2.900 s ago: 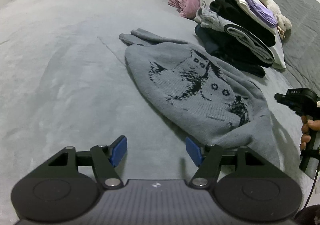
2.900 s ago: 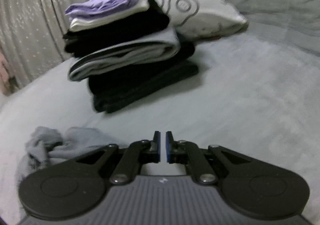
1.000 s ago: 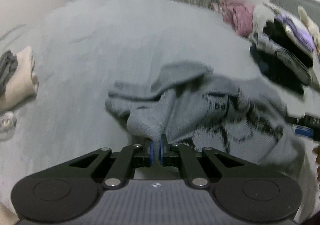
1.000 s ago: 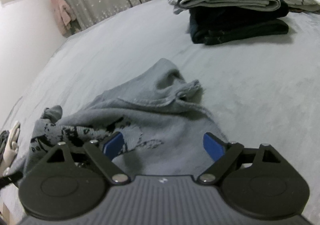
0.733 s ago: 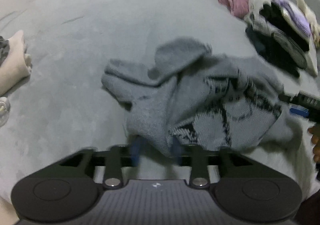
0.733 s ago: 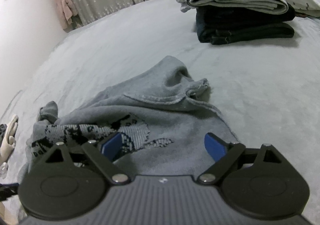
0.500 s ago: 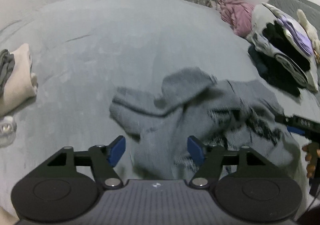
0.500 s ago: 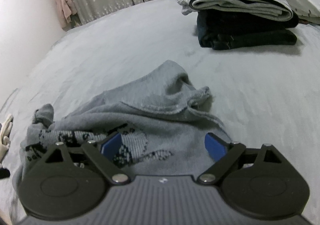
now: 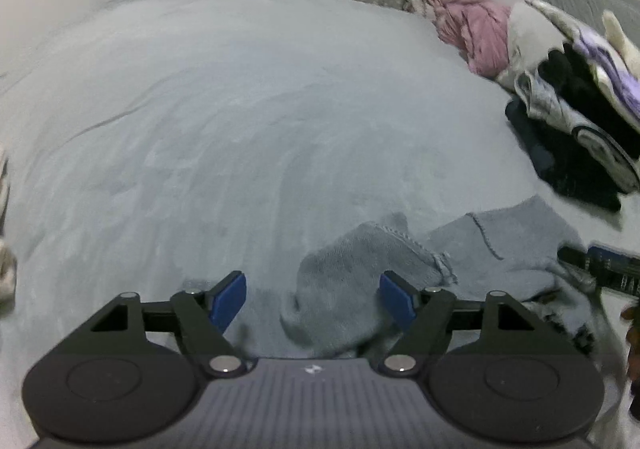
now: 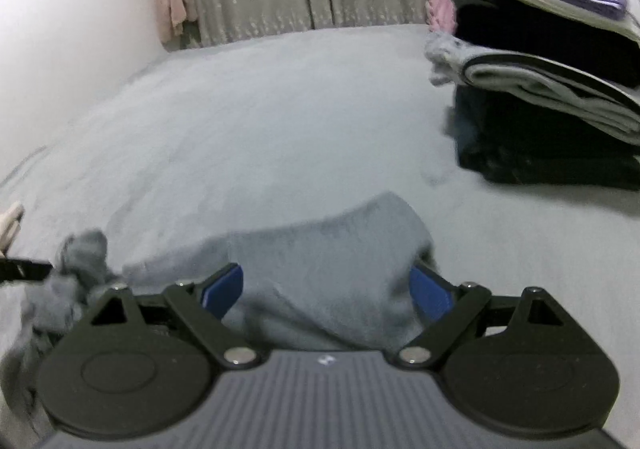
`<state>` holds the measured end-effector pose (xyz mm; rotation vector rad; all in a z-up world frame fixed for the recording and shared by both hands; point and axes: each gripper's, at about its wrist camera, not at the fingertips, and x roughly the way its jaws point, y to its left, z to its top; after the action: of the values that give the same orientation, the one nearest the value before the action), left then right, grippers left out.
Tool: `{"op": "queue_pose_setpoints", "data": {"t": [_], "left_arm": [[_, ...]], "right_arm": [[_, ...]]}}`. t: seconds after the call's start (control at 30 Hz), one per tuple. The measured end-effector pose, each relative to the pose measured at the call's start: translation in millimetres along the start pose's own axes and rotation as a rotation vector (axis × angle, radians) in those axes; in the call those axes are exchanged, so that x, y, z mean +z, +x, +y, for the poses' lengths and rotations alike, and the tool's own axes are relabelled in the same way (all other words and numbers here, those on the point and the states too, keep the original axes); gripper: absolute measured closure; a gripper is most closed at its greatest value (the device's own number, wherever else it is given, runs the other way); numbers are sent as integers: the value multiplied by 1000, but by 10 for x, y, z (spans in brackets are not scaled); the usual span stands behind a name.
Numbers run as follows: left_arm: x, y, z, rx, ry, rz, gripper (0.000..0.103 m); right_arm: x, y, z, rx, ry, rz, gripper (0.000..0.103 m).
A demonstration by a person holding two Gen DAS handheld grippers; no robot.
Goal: Fold clothes
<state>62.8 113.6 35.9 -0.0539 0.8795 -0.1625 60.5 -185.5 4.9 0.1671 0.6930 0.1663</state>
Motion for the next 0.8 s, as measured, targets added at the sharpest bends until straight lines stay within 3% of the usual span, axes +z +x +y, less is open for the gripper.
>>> {"op": "queue_pose_setpoints", "data": {"t": [0.2,0.37,0.43,0.57,0.63,0.8], "left_arm": [[-35,130,228,-16,72,32,27],[-82,223,295,-93,161,39,26],[-64,244,278,-113,190,33,26],[-10,259,255,-213,208,3,26],[23,278,222,-276,209,-4,26],[32,360,82,-312,255,7,26]], "right_arm": [[109,569,326,153,-227,71,15],[56,889,464,236,-348,106,17],[64,916,434,288,-351,106,28],[91,874,349,338,-339,96,95],[105,836,302,350,-330,88,95],[171,617,106,197,-277,-22,96]]}}
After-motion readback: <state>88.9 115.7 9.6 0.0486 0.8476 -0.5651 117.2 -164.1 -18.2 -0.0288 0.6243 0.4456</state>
